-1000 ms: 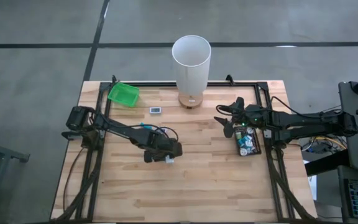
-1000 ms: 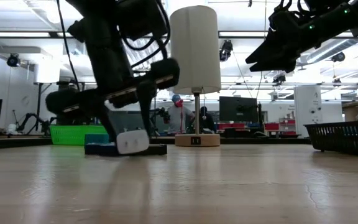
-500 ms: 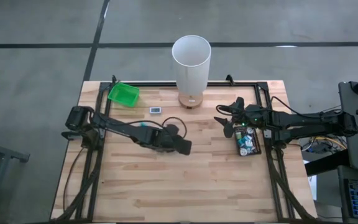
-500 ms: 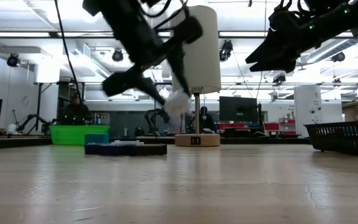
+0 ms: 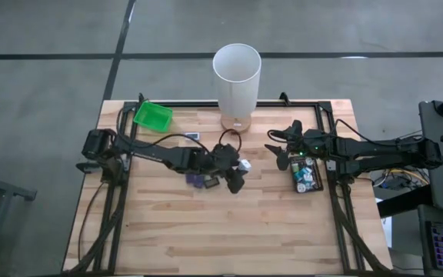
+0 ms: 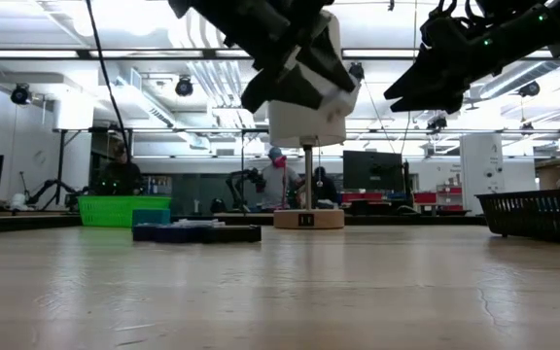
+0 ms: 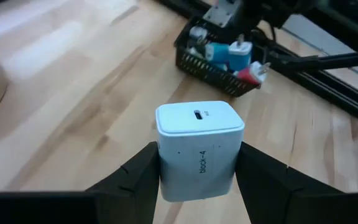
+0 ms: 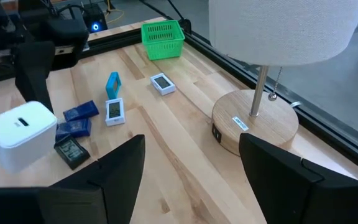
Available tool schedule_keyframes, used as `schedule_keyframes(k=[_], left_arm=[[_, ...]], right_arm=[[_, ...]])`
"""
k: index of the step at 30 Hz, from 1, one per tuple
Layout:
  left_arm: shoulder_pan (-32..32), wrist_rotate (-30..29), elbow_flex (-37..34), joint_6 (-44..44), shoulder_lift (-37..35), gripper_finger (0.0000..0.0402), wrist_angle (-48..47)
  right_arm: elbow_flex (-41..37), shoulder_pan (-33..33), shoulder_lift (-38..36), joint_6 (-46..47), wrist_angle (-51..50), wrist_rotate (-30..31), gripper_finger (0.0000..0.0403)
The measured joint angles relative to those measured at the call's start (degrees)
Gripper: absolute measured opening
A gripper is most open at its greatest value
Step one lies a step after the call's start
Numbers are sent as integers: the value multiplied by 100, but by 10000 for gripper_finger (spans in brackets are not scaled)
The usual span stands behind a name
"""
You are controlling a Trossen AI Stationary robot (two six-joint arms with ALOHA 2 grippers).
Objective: Pick & Place Office items
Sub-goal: Put the white charger adapter into the black bin
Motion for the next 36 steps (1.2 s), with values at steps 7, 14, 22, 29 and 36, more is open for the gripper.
schedule_keyframes(k=[7,14,22,29,36], left_arm=[[194,72,0,1097,-2,182,62],[352,226,0,2264,-2,181,368],[444,33,0,2967,-2,181,295],[446,-363,0,3229,-2,191,-55],[446,-148,-2,3711,-2,189,-273]], right_arm=[[0,-2,0,0,0,1,263],[0,0,0,0,-1,-1,267],[0,0,0,0,-1,-1,256],[0,-2,0,0,-1,0,255],[0,-2,0,0,-1,1,264]])
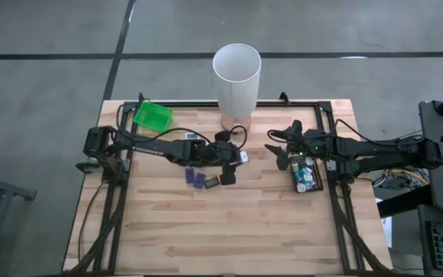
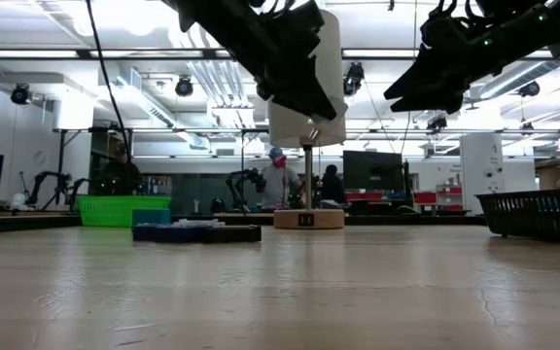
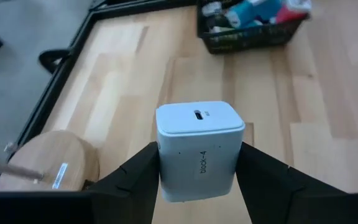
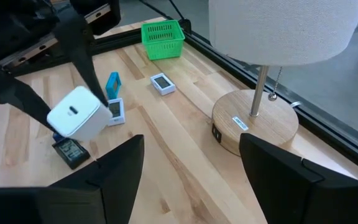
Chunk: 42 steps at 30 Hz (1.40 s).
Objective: Pick & Place Office items
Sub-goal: Put the white charger adapter into the black bin
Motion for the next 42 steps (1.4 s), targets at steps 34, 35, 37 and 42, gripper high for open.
schedule_keyframes(k=[34,35,37,42], left_arm=[[273,1077,-863,427,1189,190,3480],[273,1077,-810,427,1265,190,3447],[277,1077,-725,425,1359,190,3270],[296,1077,-571,280,1629,190,2901]], right_arm=[[0,2,4,0,-3,0,267],[0,0,2,0,-3,0,267],[0,2,0,0,-3,0,268],[0,0,15,0,14,0,262]])
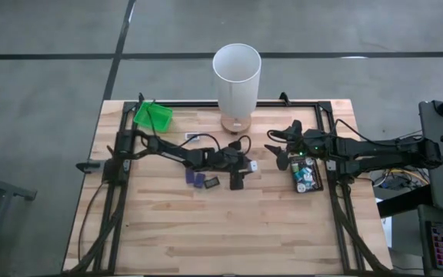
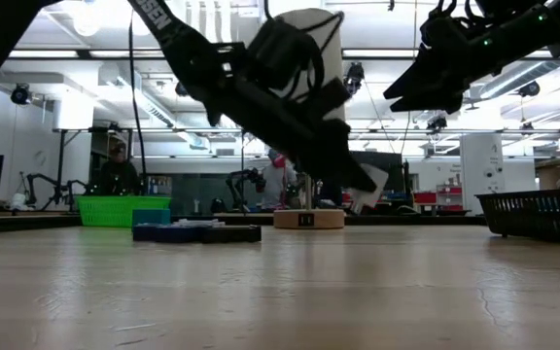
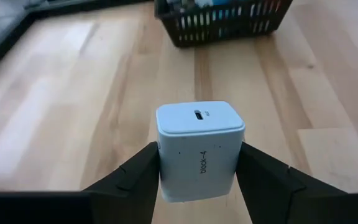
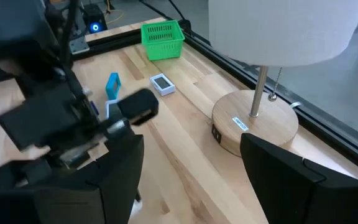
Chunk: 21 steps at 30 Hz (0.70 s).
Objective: Pick & Place Office items
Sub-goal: Put the white charger adapter into the black bin
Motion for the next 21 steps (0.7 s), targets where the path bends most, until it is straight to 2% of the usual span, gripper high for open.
schedule_keyframes(k=[10,21], left_arm=[[21,0,57,-201,234,190,-130],[25,-2,52,-609,223,191,-403]], right_arm=[[0,0,-3,0,-13,0,253],[0,0,-4,0,-12,0,266]])
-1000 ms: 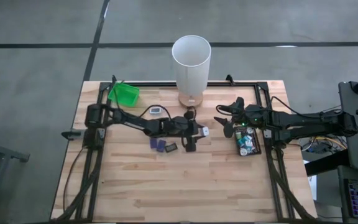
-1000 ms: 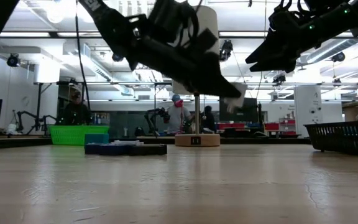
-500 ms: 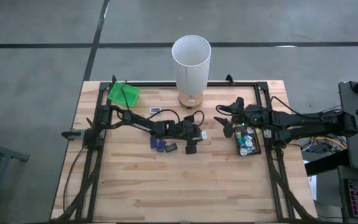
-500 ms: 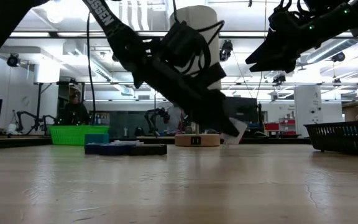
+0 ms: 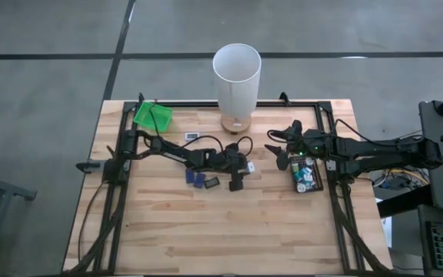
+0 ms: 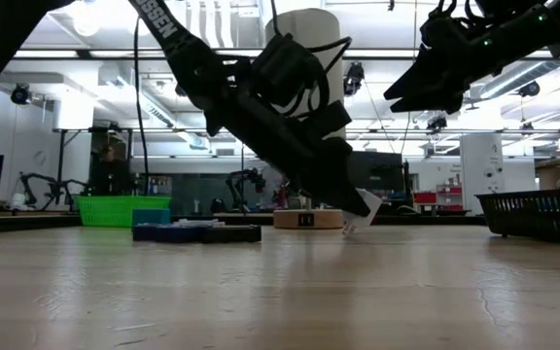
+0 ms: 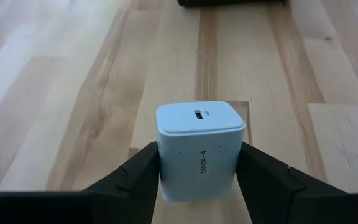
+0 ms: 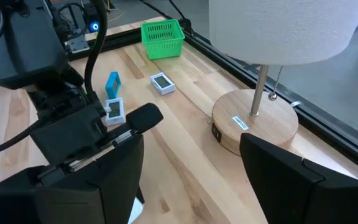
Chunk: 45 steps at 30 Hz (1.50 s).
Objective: Pick & Place Office items
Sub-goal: Put the white charger adapter into the black bin
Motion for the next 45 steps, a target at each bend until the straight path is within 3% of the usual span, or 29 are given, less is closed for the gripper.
schedule_keyframes(k=[7,16,27,40,45], left_arm=[[0,-2,-16,-103,0,192,-22],[4,0,43,-145,33,237,-80],[4,-22,144,-212,-48,245,-27],[4,-319,149,-104,-1259,281,-194],[5,-158,147,592,-1851,281,-667]], right_arm=[[0,1,0,0,0,0,264],[0,1,0,0,0,0,256],[0,-1,-2,0,-2,0,267],[0,0,-2,0,-5,0,256],[0,-1,-2,0,1,0,259]])
